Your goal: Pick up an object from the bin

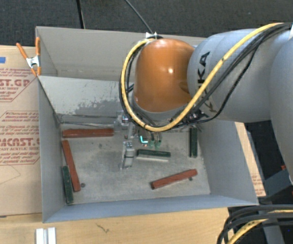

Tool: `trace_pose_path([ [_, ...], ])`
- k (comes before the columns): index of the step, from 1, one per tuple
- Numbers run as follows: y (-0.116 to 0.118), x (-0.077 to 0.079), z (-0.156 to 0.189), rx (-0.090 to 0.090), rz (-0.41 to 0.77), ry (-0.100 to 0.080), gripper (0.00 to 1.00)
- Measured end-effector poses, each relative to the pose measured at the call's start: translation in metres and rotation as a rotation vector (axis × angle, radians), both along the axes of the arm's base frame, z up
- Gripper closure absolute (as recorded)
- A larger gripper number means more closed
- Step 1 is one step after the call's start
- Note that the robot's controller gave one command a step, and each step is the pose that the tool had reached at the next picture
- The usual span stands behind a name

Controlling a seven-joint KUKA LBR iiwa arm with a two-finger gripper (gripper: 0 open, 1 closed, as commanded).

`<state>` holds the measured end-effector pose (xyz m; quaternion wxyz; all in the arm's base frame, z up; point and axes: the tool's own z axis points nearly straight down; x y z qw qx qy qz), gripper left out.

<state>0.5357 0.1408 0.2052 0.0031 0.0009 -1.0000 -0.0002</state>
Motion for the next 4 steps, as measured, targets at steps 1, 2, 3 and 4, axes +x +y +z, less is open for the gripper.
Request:
trace_pose_path([
  [1,-0.001,0.002,0.004,0.001,-0.001,-0.007,0.00],
  [2,-0.040,0.018,-0.049,0.002,0.023,-0.015,0.00],
  [3,-0.078,0.039,-0.125,0.000,0.086,-0.012,0.00],
  [4,-0.088,-0.008,-0.121,0.001,0.089,-0.004,0.00],
])
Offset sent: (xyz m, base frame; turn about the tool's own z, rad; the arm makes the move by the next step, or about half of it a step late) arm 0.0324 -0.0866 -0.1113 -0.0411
